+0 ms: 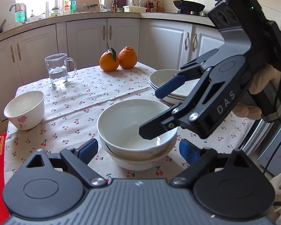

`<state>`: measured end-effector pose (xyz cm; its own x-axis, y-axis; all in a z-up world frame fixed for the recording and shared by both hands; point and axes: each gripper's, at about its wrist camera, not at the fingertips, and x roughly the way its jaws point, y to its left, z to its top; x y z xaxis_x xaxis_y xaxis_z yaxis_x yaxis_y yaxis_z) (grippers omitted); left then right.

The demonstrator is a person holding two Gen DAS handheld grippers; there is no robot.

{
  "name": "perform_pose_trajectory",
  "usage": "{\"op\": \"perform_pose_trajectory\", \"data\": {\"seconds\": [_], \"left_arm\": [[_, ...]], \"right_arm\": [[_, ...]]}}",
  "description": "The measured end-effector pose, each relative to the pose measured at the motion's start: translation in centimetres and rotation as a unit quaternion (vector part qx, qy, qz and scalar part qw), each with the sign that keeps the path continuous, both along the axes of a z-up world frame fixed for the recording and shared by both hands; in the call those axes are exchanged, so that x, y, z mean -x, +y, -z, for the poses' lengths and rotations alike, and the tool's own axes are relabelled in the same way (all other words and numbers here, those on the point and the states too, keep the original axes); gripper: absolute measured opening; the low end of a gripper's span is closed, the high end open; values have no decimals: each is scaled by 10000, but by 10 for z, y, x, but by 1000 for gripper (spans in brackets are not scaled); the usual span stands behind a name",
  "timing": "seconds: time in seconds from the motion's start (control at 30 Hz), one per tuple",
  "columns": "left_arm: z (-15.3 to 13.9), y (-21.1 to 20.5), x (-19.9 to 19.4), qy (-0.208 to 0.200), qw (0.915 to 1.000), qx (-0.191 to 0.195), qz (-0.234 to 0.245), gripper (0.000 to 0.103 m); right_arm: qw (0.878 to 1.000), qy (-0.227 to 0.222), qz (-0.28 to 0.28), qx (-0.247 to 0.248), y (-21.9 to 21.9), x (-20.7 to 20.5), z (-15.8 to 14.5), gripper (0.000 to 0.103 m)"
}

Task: Organize plates and bowls
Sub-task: 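Open the right gripper and pull it back from the nested bowls, then move the right gripper to the pink-decal white bowl and grasp its rim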

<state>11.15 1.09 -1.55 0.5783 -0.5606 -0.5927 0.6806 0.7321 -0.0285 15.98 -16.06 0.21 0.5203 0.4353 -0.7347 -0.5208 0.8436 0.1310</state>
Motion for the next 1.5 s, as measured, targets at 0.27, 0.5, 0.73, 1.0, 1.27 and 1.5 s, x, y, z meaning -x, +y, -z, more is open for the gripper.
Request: {"op": "perform_pose_trajectory", "data": {"seconds": [0.27,0.5,0.73,1.0,1.27,1.5], "left_arm": [[-4,12,9,-69,9999,-124,-40,94],[-4,39,8,-114,9989,-243,-373,94],[-5,68,-16,-240,9948,-266,-951,94],[-5,93,-63,-512,9875,-327,-1455,94],[5,104,-113,-535,9833,-234,-1725,94],[18,107,-146,-418,9814,-167,-1865,94]], "right_arm": [[9999,-63,76,-118,-1,8,-6,103],[9996,-78,-39,-265,10,6,-16,103],[9993,-152,-347,-16,37,-12,-27,103],[9975,-302,-620,174,70,-58,-40,103],[9947,-224,-886,475,108,-121,-38,103],[9946,-4,-1005,248,123,-168,-27,103]]}}
